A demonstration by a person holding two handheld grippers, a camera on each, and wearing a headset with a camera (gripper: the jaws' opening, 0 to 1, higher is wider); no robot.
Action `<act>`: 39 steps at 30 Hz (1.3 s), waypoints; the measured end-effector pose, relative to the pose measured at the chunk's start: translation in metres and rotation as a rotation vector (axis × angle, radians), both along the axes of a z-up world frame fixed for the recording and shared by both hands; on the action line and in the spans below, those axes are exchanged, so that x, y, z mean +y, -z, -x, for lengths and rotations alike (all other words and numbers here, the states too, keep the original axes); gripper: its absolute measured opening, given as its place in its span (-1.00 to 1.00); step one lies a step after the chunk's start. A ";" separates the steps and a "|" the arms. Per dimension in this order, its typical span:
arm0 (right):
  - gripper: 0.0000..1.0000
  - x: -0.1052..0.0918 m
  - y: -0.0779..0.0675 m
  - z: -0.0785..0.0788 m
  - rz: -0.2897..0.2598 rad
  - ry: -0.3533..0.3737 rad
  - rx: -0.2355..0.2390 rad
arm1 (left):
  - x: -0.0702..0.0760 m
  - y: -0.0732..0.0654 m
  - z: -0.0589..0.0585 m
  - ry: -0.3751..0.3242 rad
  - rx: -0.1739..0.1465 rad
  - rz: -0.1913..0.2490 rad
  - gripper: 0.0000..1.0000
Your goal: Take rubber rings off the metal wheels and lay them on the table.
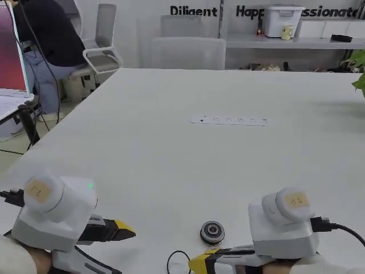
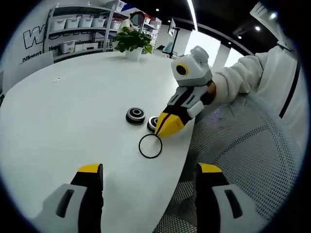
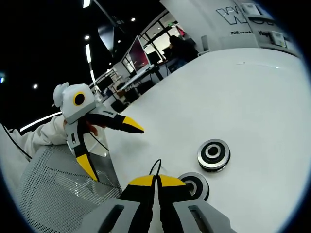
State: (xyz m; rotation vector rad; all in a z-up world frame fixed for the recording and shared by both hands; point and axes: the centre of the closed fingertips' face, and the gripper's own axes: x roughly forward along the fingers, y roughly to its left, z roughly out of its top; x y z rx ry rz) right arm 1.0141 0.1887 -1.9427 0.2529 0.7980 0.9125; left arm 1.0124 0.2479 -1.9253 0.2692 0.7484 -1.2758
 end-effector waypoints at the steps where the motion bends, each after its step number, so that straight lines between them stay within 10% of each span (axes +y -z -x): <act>1: -1.00 0.000 0.001 0.000 0.003 0.000 0.001 | 0.000 0.000 0.000 0.001 0.002 0.000 0.51; 39: -0.82 -0.015 -0.038 -0.025 -0.006 0.056 -0.125 | 0.000 0.001 0.002 -0.004 0.011 -0.002 0.50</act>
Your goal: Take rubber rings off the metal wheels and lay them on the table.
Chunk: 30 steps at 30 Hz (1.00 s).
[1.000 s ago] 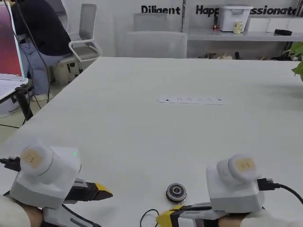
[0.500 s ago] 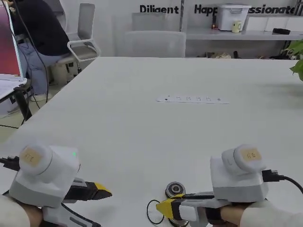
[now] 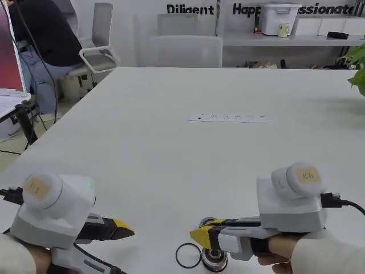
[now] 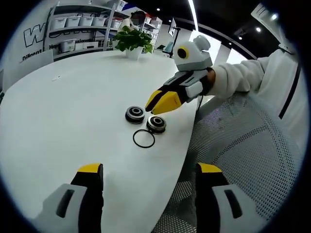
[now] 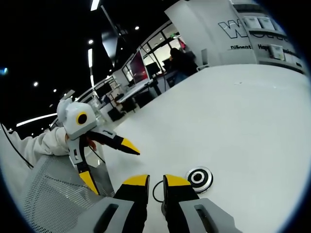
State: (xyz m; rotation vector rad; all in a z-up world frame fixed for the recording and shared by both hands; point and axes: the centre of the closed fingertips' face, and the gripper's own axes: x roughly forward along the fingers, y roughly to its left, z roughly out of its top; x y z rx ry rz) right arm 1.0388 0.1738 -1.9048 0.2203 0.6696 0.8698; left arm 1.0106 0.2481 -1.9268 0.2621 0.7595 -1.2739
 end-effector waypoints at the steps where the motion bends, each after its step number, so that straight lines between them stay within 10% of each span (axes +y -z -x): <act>1: -0.82 -0.001 -0.002 -0.001 -0.001 0.003 -0.006 | 0.000 0.000 0.000 0.000 0.000 0.000 0.50; 19: -0.87 -0.037 -0.023 -0.030 0.020 0.120 -0.091 | -0.008 -0.016 -0.002 0.018 -0.057 0.036 0.39; 30: -0.87 -0.062 -0.025 -0.034 0.106 0.116 -0.156 | -0.045 -0.075 0.006 0.105 -0.138 0.161 0.42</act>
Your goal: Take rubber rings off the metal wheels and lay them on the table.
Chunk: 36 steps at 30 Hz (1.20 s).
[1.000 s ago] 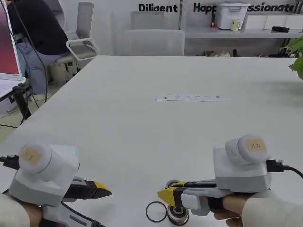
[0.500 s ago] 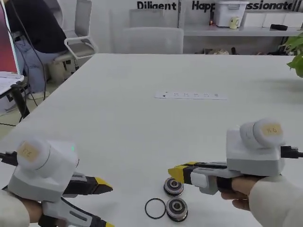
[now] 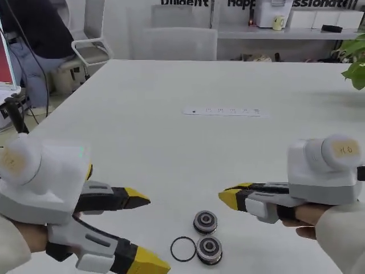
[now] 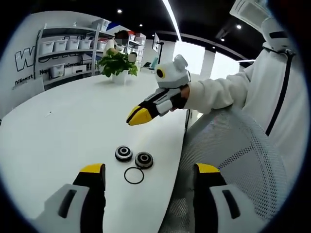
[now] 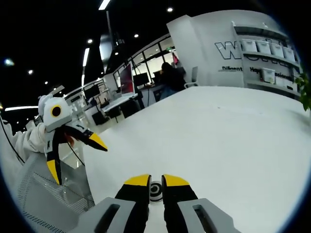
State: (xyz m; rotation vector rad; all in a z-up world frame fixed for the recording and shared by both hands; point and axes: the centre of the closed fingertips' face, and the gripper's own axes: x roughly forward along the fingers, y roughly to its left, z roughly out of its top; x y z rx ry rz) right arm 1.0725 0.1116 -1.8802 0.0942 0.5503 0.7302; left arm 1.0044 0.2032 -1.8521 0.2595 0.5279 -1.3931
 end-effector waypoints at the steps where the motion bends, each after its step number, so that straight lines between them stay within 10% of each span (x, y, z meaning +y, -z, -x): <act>1: -0.87 -0.002 0.001 0.000 -0.008 0.004 0.003 | -0.002 -0.003 0.001 0.007 -0.004 0.000 0.42; 11: -0.81 -0.005 0.006 0.003 0.026 -0.016 0.019 | -0.032 -0.012 -0.003 0.097 -0.075 -0.041 0.31; 25: -0.82 -0.007 0.055 0.032 0.243 -0.207 0.092 | -0.059 0.034 -0.025 0.140 -0.042 -0.118 -0.26; 34: -0.75 0.004 0.066 0.048 0.270 -0.305 0.116 | -0.057 0.059 -0.029 0.090 -0.023 -0.122 -0.43; 36: -0.73 0.007 0.067 0.051 0.254 -0.315 0.130 | -0.063 0.056 -0.030 0.050 0.025 -0.071 -0.46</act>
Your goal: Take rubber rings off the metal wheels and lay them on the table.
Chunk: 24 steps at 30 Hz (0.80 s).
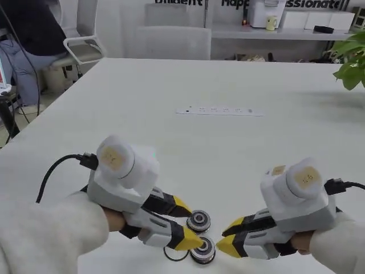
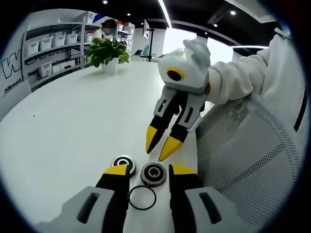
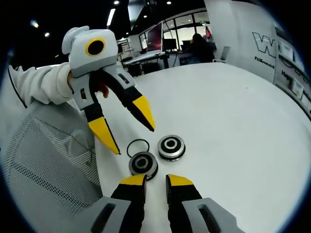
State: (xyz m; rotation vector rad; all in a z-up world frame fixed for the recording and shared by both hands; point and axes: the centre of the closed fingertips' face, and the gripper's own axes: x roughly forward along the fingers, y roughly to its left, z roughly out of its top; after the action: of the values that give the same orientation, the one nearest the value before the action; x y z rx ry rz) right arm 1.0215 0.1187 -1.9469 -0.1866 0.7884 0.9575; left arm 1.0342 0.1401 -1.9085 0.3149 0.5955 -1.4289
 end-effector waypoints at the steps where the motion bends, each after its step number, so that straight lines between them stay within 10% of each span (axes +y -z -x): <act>1: -0.72 0.002 0.002 0.002 -0.003 -0.008 0.008 | -0.003 0.000 0.001 -0.009 0.033 0.023 -0.46; 10: -0.62 0.010 0.009 0.010 0.002 -0.052 0.027 | -0.004 0.029 0.013 0.054 -0.002 -0.080 -0.58; 24: -0.56 0.014 0.013 0.014 0.022 -0.086 0.022 | -0.001 0.031 0.011 0.074 -0.085 -0.087 -0.79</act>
State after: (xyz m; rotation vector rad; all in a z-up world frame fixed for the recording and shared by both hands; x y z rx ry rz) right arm 1.0073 0.1326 -1.9603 -0.2304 0.8165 1.0337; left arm 1.0236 0.1395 -1.9393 0.4685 0.5827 -1.4557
